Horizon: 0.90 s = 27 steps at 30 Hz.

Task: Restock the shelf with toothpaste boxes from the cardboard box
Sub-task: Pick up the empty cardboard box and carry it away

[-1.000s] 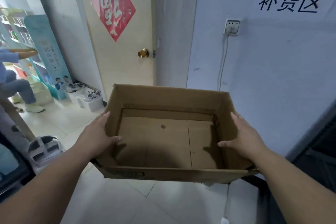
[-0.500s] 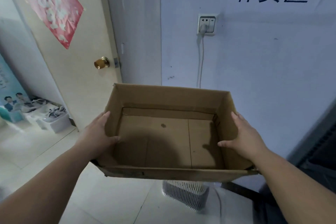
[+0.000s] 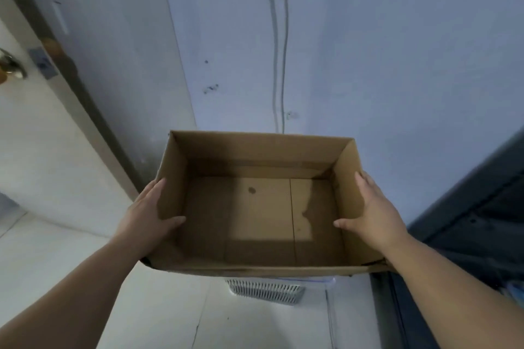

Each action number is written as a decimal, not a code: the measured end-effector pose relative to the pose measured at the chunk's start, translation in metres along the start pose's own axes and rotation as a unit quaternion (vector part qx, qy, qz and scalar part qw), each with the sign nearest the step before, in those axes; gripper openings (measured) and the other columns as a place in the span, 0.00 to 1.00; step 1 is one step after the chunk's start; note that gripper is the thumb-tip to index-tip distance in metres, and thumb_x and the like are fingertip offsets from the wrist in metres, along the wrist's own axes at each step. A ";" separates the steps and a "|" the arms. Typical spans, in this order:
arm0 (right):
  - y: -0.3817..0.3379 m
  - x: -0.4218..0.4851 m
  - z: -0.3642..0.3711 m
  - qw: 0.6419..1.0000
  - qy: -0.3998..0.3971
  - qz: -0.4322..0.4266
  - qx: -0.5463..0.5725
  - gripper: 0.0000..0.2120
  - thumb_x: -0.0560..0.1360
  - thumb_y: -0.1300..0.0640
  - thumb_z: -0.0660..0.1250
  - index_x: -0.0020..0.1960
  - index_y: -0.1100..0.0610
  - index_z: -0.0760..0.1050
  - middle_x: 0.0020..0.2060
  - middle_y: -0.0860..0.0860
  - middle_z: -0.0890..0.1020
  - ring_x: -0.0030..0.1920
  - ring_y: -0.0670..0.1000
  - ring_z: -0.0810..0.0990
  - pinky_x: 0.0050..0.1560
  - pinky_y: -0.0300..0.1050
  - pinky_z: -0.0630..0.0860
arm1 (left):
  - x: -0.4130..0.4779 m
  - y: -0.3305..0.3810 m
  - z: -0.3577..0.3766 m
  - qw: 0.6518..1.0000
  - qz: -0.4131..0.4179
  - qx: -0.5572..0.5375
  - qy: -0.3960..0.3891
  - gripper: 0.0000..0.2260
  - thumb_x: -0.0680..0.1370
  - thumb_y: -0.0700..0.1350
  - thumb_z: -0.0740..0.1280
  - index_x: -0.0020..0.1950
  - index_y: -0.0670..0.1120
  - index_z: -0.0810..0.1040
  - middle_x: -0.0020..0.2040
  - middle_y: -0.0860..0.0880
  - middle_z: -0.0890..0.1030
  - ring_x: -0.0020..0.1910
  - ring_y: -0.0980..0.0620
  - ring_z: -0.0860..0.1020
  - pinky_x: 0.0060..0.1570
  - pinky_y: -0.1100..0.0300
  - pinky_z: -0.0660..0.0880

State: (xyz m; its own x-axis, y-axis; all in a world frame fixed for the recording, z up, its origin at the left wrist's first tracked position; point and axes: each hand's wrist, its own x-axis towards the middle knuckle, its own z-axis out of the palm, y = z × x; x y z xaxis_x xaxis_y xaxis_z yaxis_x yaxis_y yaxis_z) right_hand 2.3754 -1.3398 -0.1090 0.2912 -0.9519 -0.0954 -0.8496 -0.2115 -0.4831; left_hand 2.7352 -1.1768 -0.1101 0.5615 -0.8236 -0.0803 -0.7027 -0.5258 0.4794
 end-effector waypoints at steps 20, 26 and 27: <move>0.084 0.051 0.138 0.989 -0.032 0.146 -0.004 0.56 0.67 0.49 0.78 0.80 0.51 0.43 0.79 0.44 0.43 0.76 0.50 0.59 0.71 0.45 0.62 | 0.102 -0.031 0.157 0.994 0.022 0.005 -0.108 0.43 0.71 0.51 0.74 0.78 0.50 0.52 0.78 0.49 0.56 0.72 0.44 0.65 0.67 0.46 0.68; 0.084 0.060 0.147 0.989 -0.023 0.142 -0.043 0.55 0.68 0.46 0.77 0.80 0.51 0.41 0.78 0.41 0.38 0.72 0.50 0.67 0.62 0.47 0.72 | 0.110 -0.040 0.177 0.994 0.025 0.013 -0.109 0.43 0.71 0.51 0.74 0.79 0.48 0.52 0.78 0.50 0.55 0.71 0.44 0.66 0.66 0.47 0.69; 0.083 0.061 0.149 0.988 -0.022 0.143 -0.054 0.55 0.68 0.46 0.76 0.80 0.50 0.41 0.77 0.41 0.37 0.70 0.50 0.69 0.59 0.46 0.74 | 0.110 -0.042 0.178 0.994 0.028 0.015 -0.107 0.43 0.72 0.51 0.74 0.79 0.48 0.52 0.78 0.51 0.53 0.72 0.44 0.66 0.65 0.47 0.69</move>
State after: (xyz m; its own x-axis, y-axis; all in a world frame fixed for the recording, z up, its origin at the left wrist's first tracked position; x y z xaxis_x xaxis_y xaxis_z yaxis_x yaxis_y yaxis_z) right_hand 2.3876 -1.3828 -0.2845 0.0495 -0.9662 -0.2530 -0.9415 0.0394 -0.3347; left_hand 2.7484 -1.2839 -0.2948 0.4168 -0.8768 -0.2398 -0.7450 -0.4806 0.4626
